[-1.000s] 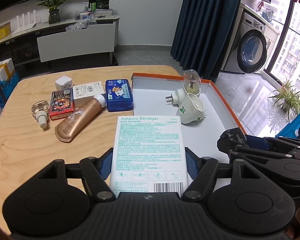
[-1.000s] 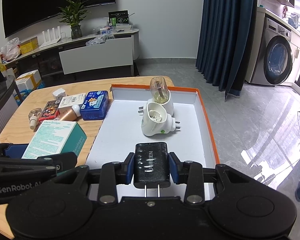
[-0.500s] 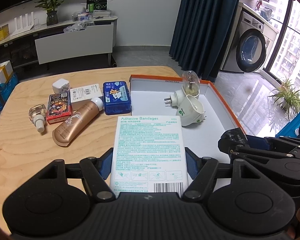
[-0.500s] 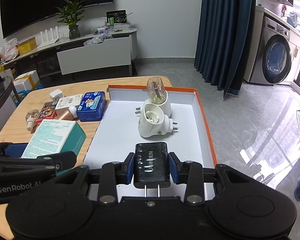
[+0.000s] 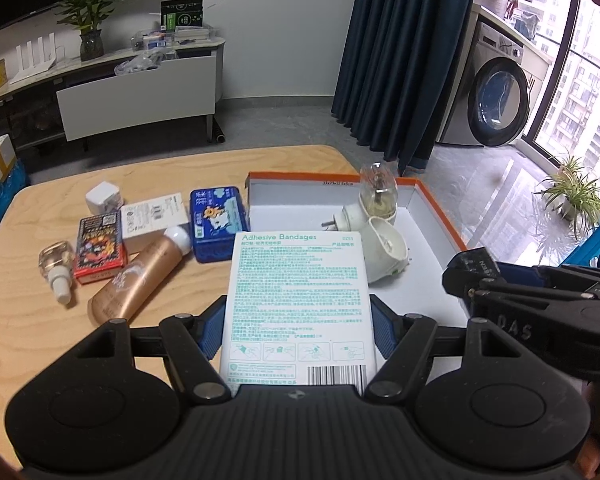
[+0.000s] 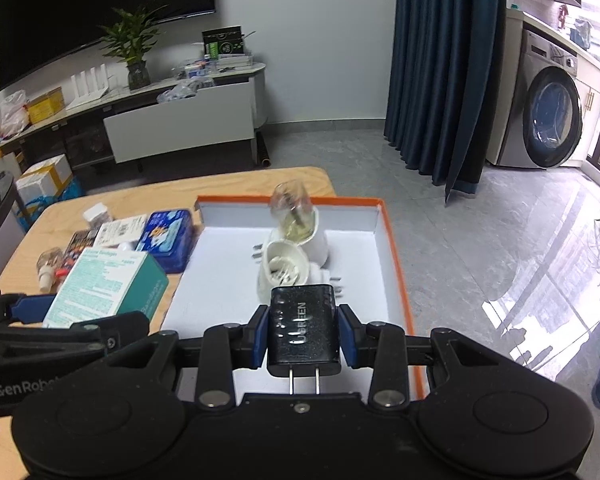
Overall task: Organize rigid objects
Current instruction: 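Lower the black charger into the box with the right gripper while the left lowers the bandage box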
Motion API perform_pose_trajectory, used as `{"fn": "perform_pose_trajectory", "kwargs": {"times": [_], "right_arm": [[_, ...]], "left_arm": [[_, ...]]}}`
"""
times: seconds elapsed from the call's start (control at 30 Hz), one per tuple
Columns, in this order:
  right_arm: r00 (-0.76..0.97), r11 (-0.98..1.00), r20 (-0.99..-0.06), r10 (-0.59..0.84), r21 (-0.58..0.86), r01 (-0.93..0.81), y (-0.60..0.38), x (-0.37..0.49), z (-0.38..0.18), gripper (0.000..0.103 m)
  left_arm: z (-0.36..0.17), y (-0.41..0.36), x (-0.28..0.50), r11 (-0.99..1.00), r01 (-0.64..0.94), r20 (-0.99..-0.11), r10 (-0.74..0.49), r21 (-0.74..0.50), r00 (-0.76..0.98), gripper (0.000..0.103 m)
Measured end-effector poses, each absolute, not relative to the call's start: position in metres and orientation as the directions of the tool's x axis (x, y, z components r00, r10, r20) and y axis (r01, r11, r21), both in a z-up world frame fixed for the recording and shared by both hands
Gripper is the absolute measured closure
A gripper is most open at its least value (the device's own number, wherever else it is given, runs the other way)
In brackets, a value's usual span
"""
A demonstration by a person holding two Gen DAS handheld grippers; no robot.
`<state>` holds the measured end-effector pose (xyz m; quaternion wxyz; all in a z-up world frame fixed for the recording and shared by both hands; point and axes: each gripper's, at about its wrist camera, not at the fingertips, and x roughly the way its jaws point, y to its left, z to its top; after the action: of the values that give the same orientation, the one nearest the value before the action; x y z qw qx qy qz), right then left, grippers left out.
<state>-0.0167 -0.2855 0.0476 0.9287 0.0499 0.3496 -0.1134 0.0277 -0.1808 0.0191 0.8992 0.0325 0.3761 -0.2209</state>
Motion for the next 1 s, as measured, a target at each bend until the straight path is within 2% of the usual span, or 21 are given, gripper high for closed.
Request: {"fn": "perform_pose_trajectory", "kwargs": {"times": [0.5, 1.0], "right_arm": [[0.724, 0.962, -0.673, -0.153, 0.066, 0.264, -0.330, 0.033, 0.053, 0.059], [0.695, 0.960, -0.703, -0.154, 0.059, 0.272, -0.348, 0.076, 0.039, 0.059]], "left_arm": [[0.010, -0.203, 0.073, 0.898, 0.420, -0.715, -0.380, -0.133, 0.587, 0.031], [-0.008, -0.214, 0.103, 0.908, 0.400, -0.747, -0.349, -0.123, 0.565, 0.031]]}}
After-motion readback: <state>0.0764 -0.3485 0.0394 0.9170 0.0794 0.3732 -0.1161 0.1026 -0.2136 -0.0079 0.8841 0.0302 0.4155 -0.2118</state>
